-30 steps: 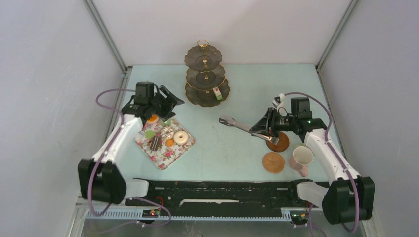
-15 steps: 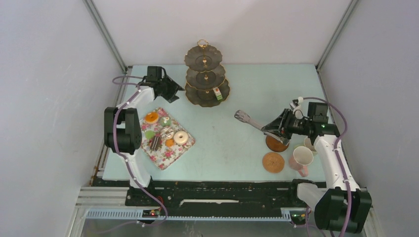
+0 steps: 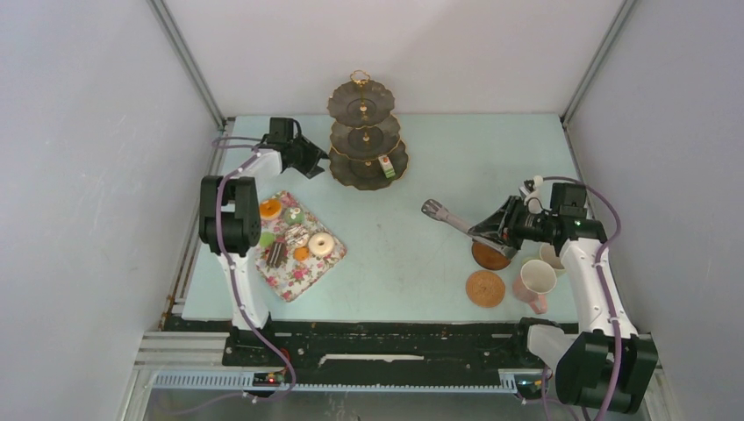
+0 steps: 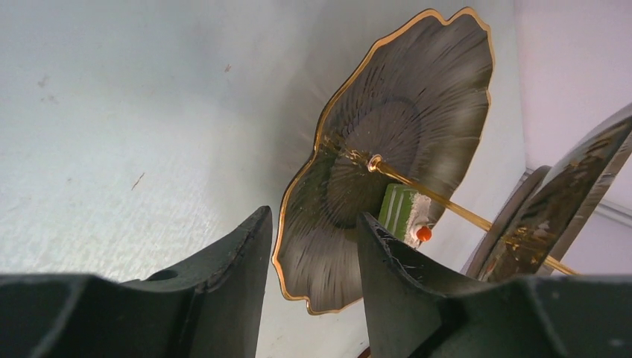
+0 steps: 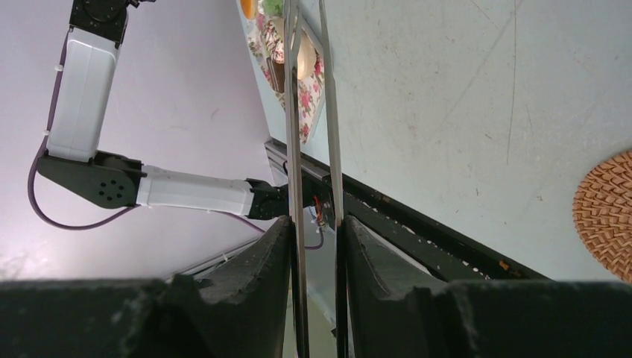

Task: Serve the afternoon tea

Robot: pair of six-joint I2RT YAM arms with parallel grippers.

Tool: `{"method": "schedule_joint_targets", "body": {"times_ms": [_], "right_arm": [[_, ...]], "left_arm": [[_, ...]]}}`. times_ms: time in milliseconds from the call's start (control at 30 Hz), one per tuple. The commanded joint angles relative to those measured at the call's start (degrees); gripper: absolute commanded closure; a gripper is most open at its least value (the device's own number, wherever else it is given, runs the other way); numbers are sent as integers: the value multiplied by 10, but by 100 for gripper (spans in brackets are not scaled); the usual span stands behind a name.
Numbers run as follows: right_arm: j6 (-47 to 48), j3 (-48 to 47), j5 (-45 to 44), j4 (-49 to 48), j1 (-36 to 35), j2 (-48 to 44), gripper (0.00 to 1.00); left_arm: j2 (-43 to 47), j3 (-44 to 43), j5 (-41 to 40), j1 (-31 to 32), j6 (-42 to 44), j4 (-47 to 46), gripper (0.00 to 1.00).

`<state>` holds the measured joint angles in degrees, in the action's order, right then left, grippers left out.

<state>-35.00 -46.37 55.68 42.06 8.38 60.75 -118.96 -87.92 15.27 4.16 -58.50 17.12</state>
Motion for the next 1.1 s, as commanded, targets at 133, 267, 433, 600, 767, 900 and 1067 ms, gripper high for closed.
{"method": "schedule_joint_targets", "body": {"times_ms": [133, 267, 433, 600, 767, 900, 1067], "right_arm": [[-1, -25, 2, -1, 11, -10, 67], [-3, -25, -2, 0, 14, -17, 67], [-2, -25, -10, 7, 15, -26, 68], [-2, -25, -13, 12, 15, -32, 68], [4, -25, -13, 21, 15, -39, 68], [13, -25, -17, 29, 14, -44, 68], [14, -25, -18, 31, 10, -47, 68]], "left_arm": [[-26, -11, 4, -1, -25, -41, 54], [-32, -12, 2, 0, -27, -48, 58], [-32, 1, 5, 2, -39, -61, 68], [-25, 21, 7, 10, -56, -85, 75], [-23, 26, 7, 18, -63, -91, 80], [-14, 37, 5, 28, -63, -93, 81], [7, 82, 2, 46, -79, -115, 82]]}}
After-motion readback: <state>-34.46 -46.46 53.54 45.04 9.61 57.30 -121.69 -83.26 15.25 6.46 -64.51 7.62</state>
